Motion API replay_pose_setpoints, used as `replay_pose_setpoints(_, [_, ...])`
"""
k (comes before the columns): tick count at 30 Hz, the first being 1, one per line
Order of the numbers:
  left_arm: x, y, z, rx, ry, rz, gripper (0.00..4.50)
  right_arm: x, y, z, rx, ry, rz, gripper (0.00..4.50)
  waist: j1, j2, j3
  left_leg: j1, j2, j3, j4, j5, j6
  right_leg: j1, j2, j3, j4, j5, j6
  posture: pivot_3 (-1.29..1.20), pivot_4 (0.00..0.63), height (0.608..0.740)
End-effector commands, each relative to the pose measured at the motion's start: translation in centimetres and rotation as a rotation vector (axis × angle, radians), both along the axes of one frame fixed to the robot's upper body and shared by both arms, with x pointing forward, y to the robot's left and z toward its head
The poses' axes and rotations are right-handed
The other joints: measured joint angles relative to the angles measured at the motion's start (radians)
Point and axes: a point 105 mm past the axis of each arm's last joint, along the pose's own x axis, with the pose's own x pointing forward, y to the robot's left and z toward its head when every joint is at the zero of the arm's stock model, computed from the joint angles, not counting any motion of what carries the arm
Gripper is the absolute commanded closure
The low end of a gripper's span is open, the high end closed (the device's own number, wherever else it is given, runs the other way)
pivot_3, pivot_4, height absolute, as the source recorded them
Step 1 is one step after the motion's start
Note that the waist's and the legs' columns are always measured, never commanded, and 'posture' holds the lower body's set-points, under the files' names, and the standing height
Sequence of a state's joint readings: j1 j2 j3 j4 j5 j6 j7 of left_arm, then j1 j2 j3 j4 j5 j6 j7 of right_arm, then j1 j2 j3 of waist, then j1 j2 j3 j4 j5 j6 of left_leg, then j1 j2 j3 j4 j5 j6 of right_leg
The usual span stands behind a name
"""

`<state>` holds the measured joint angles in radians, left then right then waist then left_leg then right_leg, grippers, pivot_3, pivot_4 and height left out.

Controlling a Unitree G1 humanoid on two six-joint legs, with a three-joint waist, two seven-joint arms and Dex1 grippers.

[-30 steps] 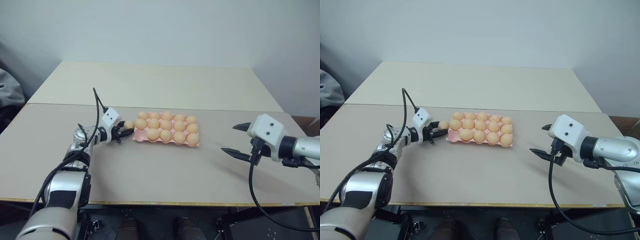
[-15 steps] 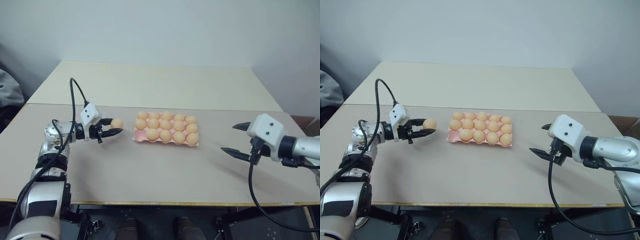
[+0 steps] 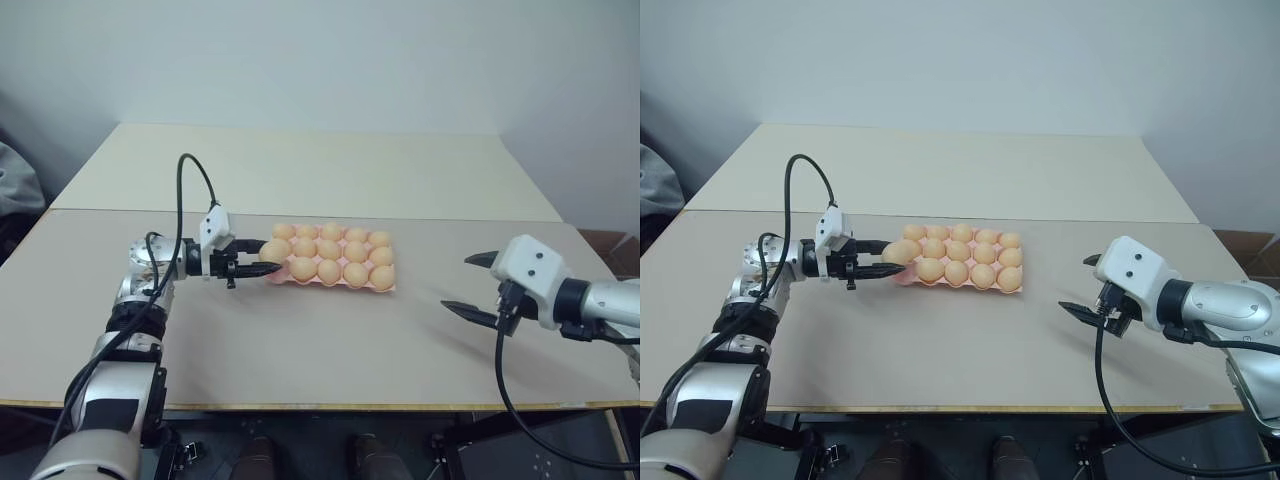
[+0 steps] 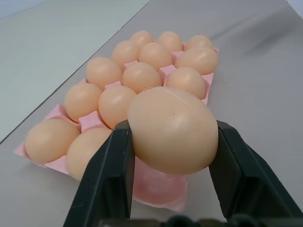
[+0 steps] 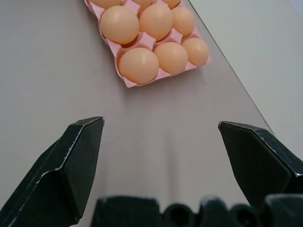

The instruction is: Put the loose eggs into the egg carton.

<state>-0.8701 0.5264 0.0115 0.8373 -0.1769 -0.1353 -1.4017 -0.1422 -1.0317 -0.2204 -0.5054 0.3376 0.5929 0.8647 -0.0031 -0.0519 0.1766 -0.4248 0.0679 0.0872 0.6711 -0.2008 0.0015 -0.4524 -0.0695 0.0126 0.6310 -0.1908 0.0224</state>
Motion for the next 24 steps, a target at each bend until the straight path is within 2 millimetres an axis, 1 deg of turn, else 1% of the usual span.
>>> replay_pose_setpoints(1, [0.4, -0.3, 0.6, 0.006, -0.039, 0.0, 1.87, -0.2, -0.1, 1.5, -0.002, -0.065, -0.014, 0.0, 0.0, 0.0, 0.0, 0.0, 0.0, 0.0, 0.0, 0.0, 0.0, 0.0, 0.0, 0.0, 0.0, 0.0, 0.0, 0.0, 0.15, 0.74])
replay_pose_setpoints(2, [0.3, -0.3, 0.7, -0.003, -0.039, -0.01, 1.65, -0.2, -0.2, 1.5, -0.003, -0.064, -0.017, 0.0, 0.0, 0.0, 0.0, 0.0, 0.0, 0.0, 0.0, 0.0, 0.0, 0.0, 0.0, 0.0, 0.0, 0.0, 0.0, 0.0, 0.15, 0.74])
replay_pose_setpoints(5, [0.3, -0.3, 0.9, -0.007, -0.053, -0.015, 0.59, -0.2, -0.3, 1.4, -0.004, -0.064, -0.021, 0.0, 0.0, 0.0, 0.0, -0.001, 0.0, 0.0, 0.0, 0.0, 0.0, 0.0, 0.0, 0.0, 0.0, 0.0, 0.0, 0.0, 0.15, 0.74])
replay_pose_setpoints(7, [0.2, 0.1, 1.1, -0.007, -0.059, -0.014, 0.03, -0.2, -0.3, 1.4, -0.003, -0.063, -0.022, 0.0, 0.001, 0.0, 0.0, -0.001, 0.0, 0.0, 0.0, 0.0, 0.0, 0.0, 0.0, 0.0, 0.0, 0.0, 0.0, 0.0, 0.15, 0.74])
replay_pose_setpoints(12, [-0.2, 1.5, 1.7, -0.007, -0.081, 0.007, 0.03, 0.1, -0.2, 1.3, -0.003, -0.065, -0.018, 0.0, -0.003, 0.0, 0.0, 0.0, 0.0, 0.0, 0.0, 0.0, 0.0, 0.0, 0.0, 0.0, 0.0, 0.0, 0.0, 0.0, 0.15, 0.74])
replay_pose_setpoints(16, [-1.3, 3.1, 3.4, -0.058, -0.133, 0.025, 0.03, 0.1, -0.2, 1.4, -0.004, -0.067, -0.013, 0.0, -0.01, 0.0, 0.0, 0.0, 0.0, 0.0, 0.0, 0.0, 0.0, 0.0, 0.0, 0.0, 0.0, 0.0, 0.0, 0.0, 0.15, 0.74])
replay_pose_setpoints(19, [-2.9, 5.0, 4.5, -0.068, -0.164, 0.055, 0.03, 0.1, -0.3, 1.6, -0.009, -0.069, -0.013, 0.0, -0.014, 0.0, 0.0, 0.0, 0.001, 0.0, 0.0, 0.0, 0.0, 0.0, 0.0, 0.0, 0.0, 0.0, 0.0, 0.0, 0.15, 0.74])
replay_pose_setpoints(24, [-6.8, 8.6, 5.3, -0.029, -0.172, 0.157, 0.03, -0.1, -0.6, 2.0, -0.009, -0.07, -0.003, 0.0, -0.017, 0.0, 0.0, 0.001, 0.001, 0.0, -0.001, 0.0, 0.0, -0.001, 0.0, 0.001, 0.001, 0.0, 0.0, 0.0, 0.15, 0.74])
